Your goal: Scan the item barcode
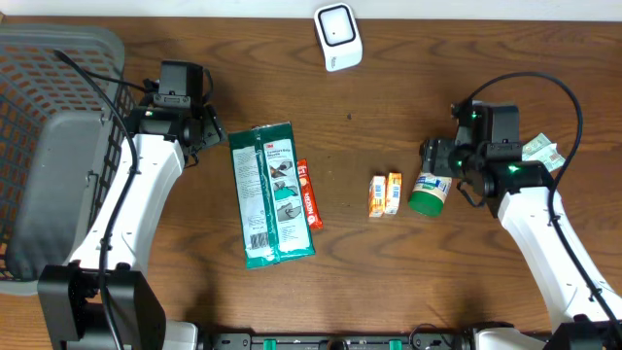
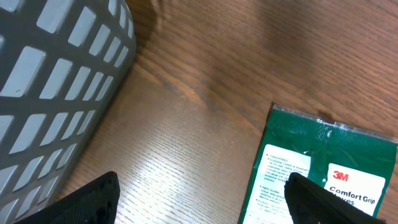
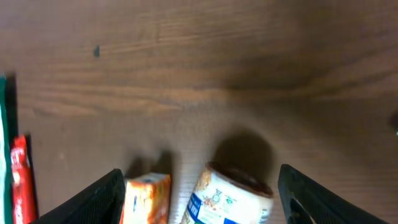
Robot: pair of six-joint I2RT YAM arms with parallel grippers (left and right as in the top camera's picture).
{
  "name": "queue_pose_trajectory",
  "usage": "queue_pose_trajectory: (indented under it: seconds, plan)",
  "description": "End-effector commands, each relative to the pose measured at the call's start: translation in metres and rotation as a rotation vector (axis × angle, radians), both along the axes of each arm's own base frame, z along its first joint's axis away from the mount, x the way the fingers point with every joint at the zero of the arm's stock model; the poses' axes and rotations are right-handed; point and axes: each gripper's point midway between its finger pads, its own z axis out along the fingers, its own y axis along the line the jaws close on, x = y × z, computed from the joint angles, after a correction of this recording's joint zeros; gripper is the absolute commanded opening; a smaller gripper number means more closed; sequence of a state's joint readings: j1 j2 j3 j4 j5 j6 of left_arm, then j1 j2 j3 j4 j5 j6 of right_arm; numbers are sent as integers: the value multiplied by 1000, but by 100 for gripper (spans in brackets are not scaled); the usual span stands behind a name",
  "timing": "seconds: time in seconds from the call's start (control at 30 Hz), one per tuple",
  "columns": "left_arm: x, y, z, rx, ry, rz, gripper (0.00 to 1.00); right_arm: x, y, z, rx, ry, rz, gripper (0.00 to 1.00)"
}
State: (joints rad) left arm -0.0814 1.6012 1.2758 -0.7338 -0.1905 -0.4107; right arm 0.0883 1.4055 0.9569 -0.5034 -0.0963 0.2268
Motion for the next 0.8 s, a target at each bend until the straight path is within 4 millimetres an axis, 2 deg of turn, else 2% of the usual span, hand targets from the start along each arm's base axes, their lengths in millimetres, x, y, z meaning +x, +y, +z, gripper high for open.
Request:
queue_pose_trajectory:
  seconds: [0.0, 0.07, 0.27, 0.57, 0.77]
  plan:
    - [0, 3, 2, 22, -2, -1, 85, 2, -15, -21, 28, 81, -170, 75]
    - [0, 3, 2, 23, -2, -1, 85, -1, -18, -42, 17, 147, -193, 76]
    - [0, 3, 2, 23, -2, -1, 85, -11, -9, -76, 52, 270, -185, 76]
    - [0, 3, 2, 23, -2, -1, 85, -28, -7, -87, 58, 358, -178, 72]
    - [0, 3, 2, 22, -2, -1, 85, -30, -5, -87, 70, 368, -174, 70]
